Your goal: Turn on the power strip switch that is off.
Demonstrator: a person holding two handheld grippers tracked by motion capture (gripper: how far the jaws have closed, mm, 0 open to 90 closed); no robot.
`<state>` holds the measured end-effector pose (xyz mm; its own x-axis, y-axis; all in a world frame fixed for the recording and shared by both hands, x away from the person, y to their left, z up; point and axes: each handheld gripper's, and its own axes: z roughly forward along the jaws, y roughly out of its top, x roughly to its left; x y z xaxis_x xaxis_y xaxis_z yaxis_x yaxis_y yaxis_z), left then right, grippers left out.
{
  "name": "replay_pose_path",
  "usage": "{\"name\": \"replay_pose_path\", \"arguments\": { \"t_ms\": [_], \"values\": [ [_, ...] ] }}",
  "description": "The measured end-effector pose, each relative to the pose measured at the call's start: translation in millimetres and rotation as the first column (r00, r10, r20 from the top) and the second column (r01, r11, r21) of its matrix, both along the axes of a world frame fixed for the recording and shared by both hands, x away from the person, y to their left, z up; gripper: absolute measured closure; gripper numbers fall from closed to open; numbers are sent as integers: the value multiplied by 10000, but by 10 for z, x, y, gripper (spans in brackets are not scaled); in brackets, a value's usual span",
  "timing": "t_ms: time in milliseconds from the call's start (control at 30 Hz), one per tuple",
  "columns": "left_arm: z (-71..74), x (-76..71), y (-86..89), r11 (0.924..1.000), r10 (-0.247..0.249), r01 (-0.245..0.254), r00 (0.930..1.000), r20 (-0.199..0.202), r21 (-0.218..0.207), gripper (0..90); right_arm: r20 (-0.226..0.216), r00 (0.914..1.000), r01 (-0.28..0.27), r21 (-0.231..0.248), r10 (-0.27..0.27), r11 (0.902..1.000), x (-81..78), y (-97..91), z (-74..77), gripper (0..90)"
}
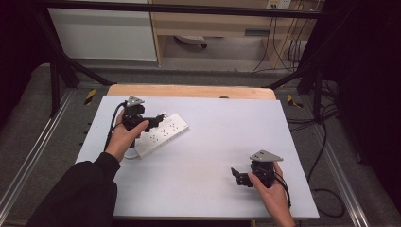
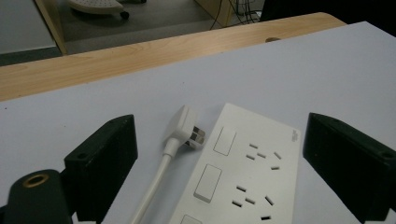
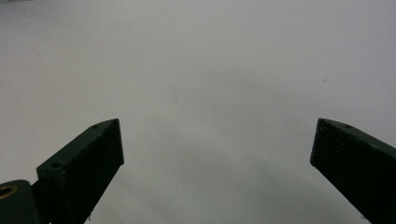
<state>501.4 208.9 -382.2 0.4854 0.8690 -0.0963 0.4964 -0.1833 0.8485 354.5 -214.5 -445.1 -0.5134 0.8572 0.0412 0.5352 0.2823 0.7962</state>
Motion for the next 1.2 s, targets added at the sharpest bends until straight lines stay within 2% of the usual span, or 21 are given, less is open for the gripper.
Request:
{"name": "replay_pose_path", "arguments": {
  "t_ms": [433,733,867,1100,1200],
  "values": [
    [-84,49,-57,9999,20,-18,9999,-148,139,106,-1,10000,-23,-11,23,10000,-1,2,1,31],
    [-100,46,-112,9997,-107,111,9998,-165,201,112,-32,10000,-8,15,8,10000,-6,4,4,31],
    [-113,39,-146,9992,-320,324,9993,-177,235,108,-1,10000,-58,-13,58,10000,-4,4,2,31],
    [-138,52,-174,9989,-268,276,9994,-213,371,111,-21,10000,-33,10,33,10000,-5,3,3,31],
    [-162,69,-168,9982,-39,55,9996,-264,601,120,-10,10000,-45,-20,45,10000,-6,1,5,32]
  ]
}}
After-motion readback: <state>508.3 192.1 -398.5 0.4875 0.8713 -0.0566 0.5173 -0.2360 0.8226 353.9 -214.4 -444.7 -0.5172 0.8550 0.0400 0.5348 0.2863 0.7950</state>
